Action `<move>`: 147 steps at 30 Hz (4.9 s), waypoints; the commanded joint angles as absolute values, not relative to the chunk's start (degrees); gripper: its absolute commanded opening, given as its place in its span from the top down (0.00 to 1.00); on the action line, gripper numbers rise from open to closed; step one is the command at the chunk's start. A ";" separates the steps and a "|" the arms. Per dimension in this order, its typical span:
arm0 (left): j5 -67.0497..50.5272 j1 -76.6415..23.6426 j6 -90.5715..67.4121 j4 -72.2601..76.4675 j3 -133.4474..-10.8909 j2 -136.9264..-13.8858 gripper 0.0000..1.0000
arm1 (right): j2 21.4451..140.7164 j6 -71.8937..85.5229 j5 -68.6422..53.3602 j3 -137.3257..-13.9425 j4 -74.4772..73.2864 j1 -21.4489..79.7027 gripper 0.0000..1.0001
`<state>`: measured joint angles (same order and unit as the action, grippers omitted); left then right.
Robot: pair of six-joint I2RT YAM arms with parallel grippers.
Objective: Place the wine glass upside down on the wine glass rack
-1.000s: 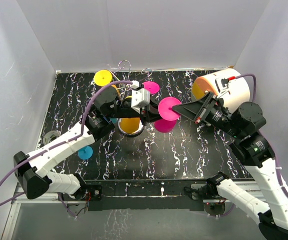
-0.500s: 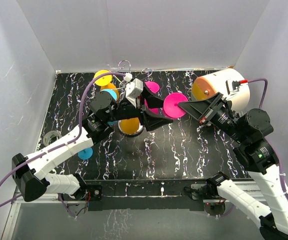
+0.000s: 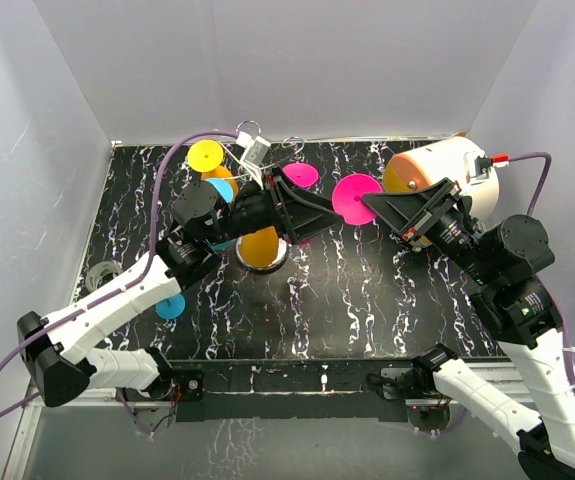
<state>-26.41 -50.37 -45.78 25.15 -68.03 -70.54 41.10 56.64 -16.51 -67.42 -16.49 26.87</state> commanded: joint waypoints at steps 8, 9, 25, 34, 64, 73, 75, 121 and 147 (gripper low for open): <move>-19.38 -50.40 -54.10 22.84 -76.01 -72.41 0.55 | 40.97 54.45 -15.96 -69.43 -15.30 26.80 1.00; -19.79 -50.37 -54.44 22.29 -76.84 -73.02 0.57 | 41.12 54.31 -16.18 -69.43 -15.29 26.76 1.00; -21.58 -50.06 -57.02 18.81 -80.11 -76.70 1.00 | 40.48 53.02 -13.70 -68.48 -15.92 26.81 0.87; -18.59 -48.21 -56.16 13.17 -88.20 -80.91 1.00 | 36.27 51.86 -7.86 -66.24 -15.97 26.80 0.28; -13.40 -34.56 -61.69 -3.02 -115.72 -102.42 1.00 | 30.78 49.04 1.59 -64.92 -21.24 26.74 0.24; -11.54 -32.47 -62.66 -2.56 -114.69 -102.59 1.00 | 30.52 49.04 0.59 -63.11 -20.10 26.81 0.21; -11.84 -32.19 -63.11 -3.90 -116.73 -104.19 1.00 | 30.49 49.12 0.34 -62.45 -19.71 26.80 0.21; -6.97 -26.94 -62.69 -4.10 -99.24 -91.15 1.00 | 31.46 49.66 -0.10 -61.77 -19.86 26.78 0.22; -10.99 -26.88 -63.95 -1.62 -90.87 -84.62 1.00 | 30.87 50.10 0.29 -60.92 -20.57 26.81 0.23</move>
<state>-7.84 -26.74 -64.14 -3.03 -91.00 -87.85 31.16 49.91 0.08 -61.01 -22.55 26.61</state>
